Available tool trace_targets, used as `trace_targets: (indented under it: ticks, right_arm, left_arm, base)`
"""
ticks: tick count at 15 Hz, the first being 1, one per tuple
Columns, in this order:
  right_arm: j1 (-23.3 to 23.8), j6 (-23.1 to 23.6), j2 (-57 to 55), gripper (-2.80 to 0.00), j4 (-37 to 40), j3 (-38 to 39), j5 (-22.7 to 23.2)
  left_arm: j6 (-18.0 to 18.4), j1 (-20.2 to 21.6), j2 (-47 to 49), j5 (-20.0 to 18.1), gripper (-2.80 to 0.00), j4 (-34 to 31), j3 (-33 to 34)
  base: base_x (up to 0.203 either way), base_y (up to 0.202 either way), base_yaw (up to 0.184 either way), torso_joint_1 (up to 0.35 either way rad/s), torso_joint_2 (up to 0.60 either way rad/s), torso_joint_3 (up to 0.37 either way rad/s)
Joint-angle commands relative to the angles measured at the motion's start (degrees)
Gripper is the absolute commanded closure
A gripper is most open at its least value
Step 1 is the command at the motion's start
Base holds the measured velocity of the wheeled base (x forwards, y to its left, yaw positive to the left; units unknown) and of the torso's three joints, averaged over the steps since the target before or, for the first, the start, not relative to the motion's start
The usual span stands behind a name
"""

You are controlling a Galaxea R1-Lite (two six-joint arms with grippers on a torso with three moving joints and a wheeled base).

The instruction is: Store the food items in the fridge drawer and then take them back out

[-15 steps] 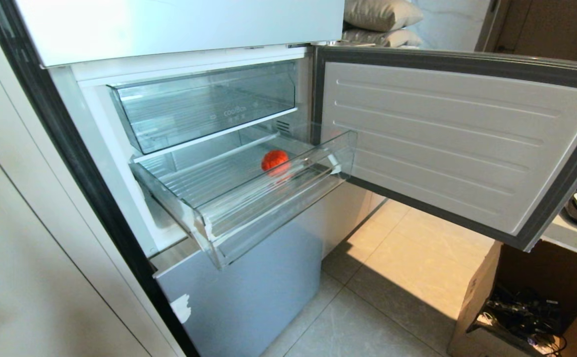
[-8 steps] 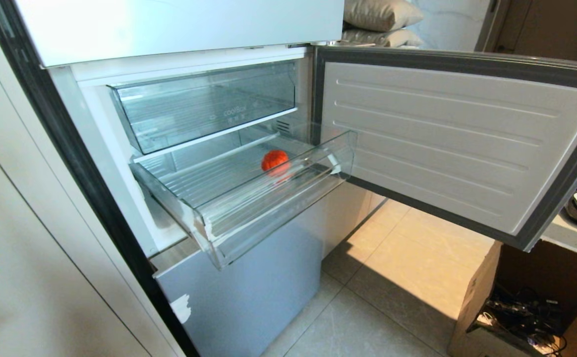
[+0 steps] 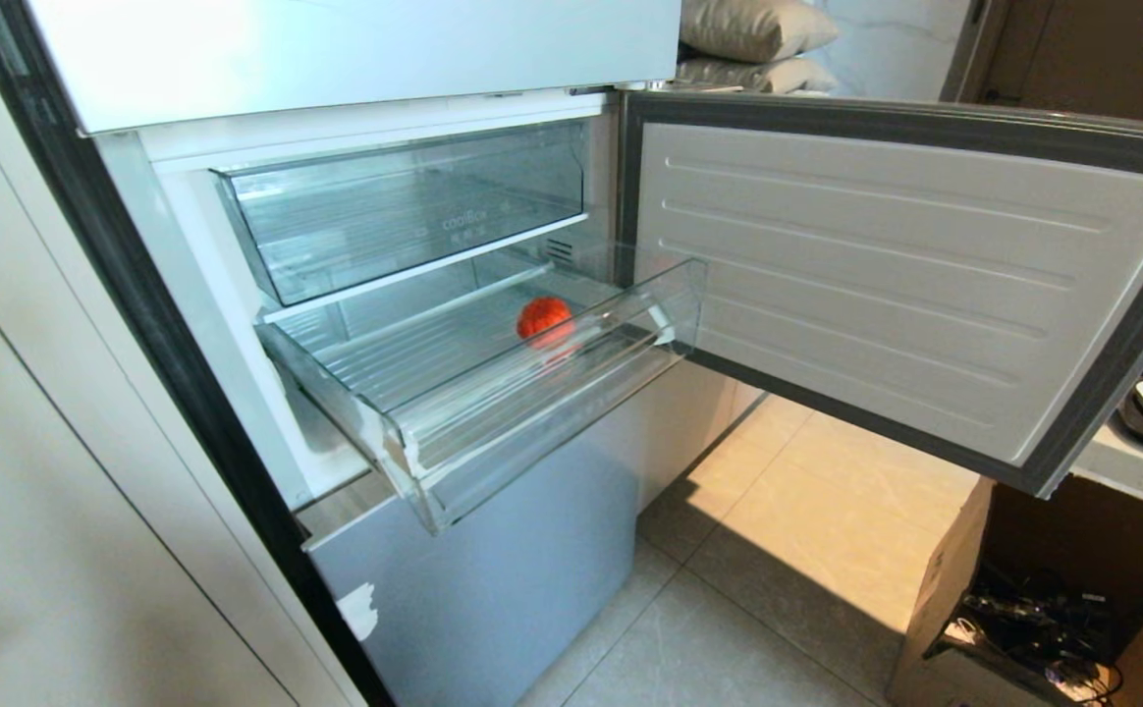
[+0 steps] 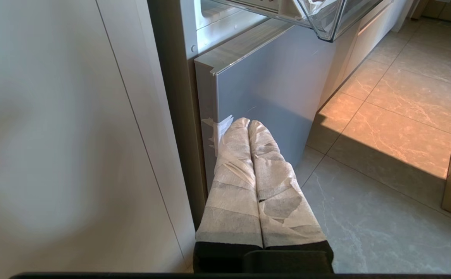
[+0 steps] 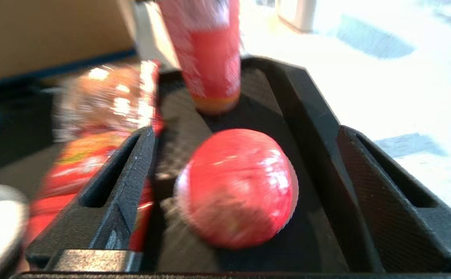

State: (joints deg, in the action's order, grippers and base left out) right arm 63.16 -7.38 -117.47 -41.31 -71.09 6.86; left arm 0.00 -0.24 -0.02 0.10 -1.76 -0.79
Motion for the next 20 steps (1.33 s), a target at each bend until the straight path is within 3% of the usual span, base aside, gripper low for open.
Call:
trace_targets:
  ticks: [1, 6, 9, 12, 16, 18, 20]
  right_arm:
    - [-0.30, 0.00, 9.51, 0.00, -0.30, 5.23, 0.46]
    - [-1.45, 0.70, 32.52, 0.00, -0.31, 23.26, 3.75]
    - [-7.01, 4.43, 47.85, 0.00, 0.41, 37.46, 6.41]
    - [-23.96, 7.39, 60.78, 0.00, 4.91, 48.11, 6.41]
    - [-50.48, 9.37, 81.06, 0.00, 22.56, 54.87, -0.16]
    - [-57.41, 10.18, 90.79, 0.00, 29.17, 60.00, -3.14]
    - [-61.42, 12.26, 99.01, 0.00, 32.57, 66.90, -4.87]
  left_arm:
    - [0.00, -0.02, 0.02, -0.01, 0.00, 0.00, 0.00]
    - [0.00, -0.02, 0.02, 0.07, 0.00, 0.00, 0.00]
    - [0.00, -0.02, 0.02, -0.01, 0.00, 0.00, 0.00]
    - [0.00, -0.02, 0.02, -0.01, 0.00, 0.00, 0.00]
    - [0.00, -0.02, 0.02, 0.08, 0.00, 0.00, 0.00]
    - [0.00, -0.02, 0.02, -0.01, 0.00, 0.00, 0.00]
    - [0.00, -0.02, 0.02, -0.01, 0.00, 0.00, 0.00]
  base:
    - [0.000, 0.000, 0.000, 0.000, 0.00, 0.000]
    - [0.000, 0.000, 0.000, 0.000, 0.00, 0.000]
    - [0.000, 0.000, 0.000, 0.000, 0.00, 0.000]
    - [0.000, 0.000, 0.000, 0.000, 0.00, 0.000]
    - [0.000, 0.000, 0.000, 0.000, 0.00, 0.000]
    - [0.000, 0.000, 0.000, 0.000, 0.00, 0.000]
    - [0.000, 0.000, 0.000, 0.000, 0.00, 0.000]
